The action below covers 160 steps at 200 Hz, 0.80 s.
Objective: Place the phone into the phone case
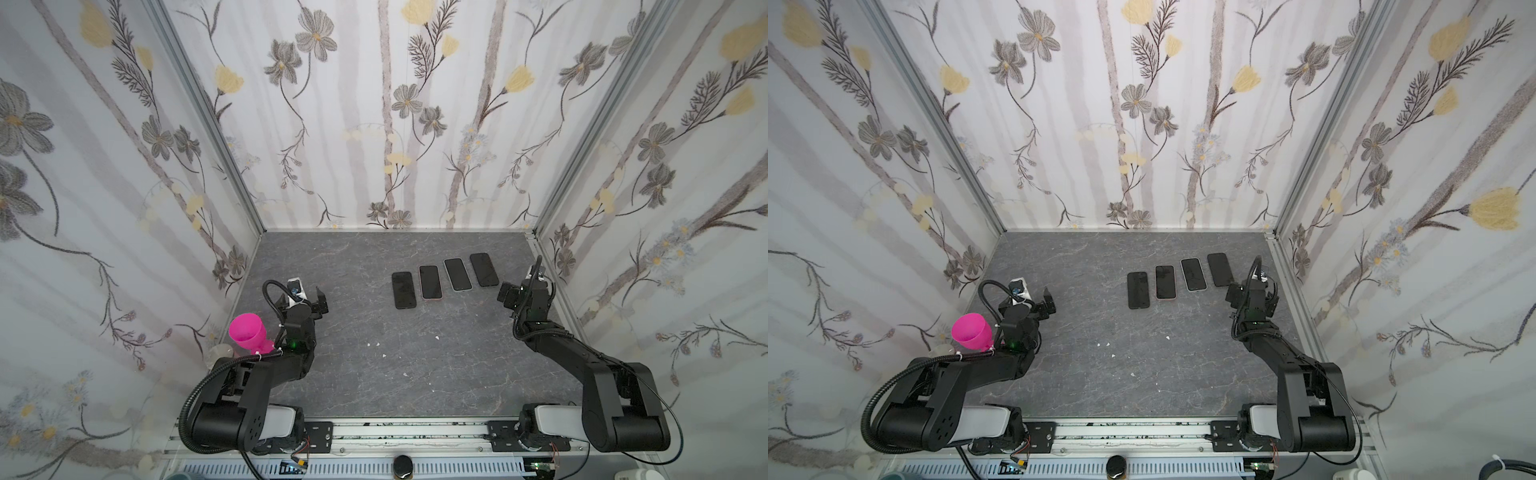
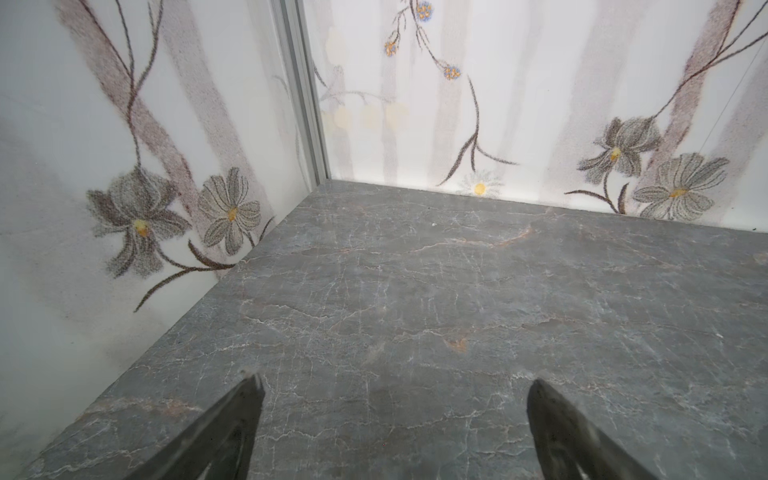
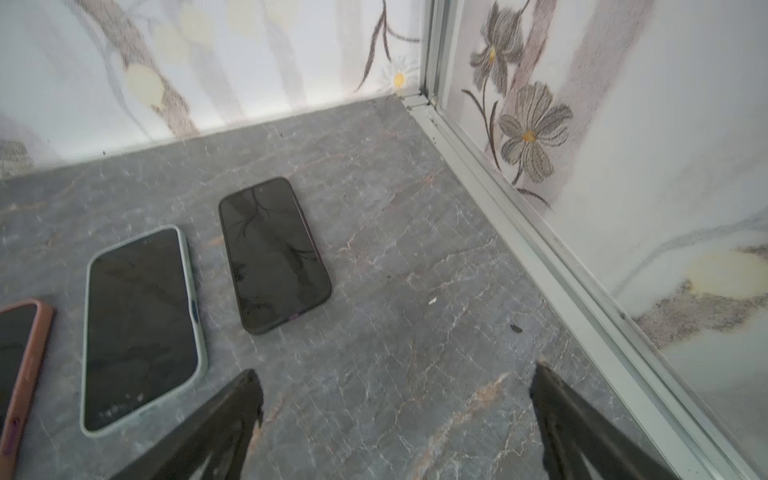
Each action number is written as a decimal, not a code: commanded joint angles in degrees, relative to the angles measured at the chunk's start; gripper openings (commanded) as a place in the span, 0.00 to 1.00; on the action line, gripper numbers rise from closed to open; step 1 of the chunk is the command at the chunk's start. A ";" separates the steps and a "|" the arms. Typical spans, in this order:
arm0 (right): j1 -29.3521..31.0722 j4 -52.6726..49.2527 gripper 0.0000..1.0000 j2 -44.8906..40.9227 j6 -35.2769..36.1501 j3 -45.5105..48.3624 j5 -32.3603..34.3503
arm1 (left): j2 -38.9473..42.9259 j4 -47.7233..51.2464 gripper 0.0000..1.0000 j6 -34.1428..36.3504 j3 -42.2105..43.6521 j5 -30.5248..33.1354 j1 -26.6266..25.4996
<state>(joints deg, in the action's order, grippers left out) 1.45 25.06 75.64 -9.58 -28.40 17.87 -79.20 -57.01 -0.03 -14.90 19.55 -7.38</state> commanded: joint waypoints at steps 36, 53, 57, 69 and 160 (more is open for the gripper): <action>-1.54 34.62 1.00 7.99 8.24 9.73 -20.22 | -7.02 -14.89 1.00 -1.78 0.68 -24.93 8.04; -2.08 43.62 1.00 8.40 9.06 14.66 -24.05 | -11.00 -20.81 1.00 -1.61 2.06 -26.55 8.40; -2.20 43.93 1.00 8.08 9.26 15.39 -24.21 | -11.88 -22.19 1.00 -1.54 2.28 -26.61 8.40; -2.20 48.21 1.00 9.81 9.36 17.13 -24.29 | -11.18 -20.66 1.00 -2.01 2.09 -25.06 8.43; -2.16 49.29 1.00 10.76 6.62 16.61 -17.51 | -11.63 -18.82 1.00 -3.10 0.82 -17.34 7.04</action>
<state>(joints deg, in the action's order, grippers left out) -0.71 70.11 86.21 -3.01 -11.99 -0.69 -90.67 -73.47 -3.07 -13.78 0.75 -0.23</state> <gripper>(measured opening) 0.997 0.997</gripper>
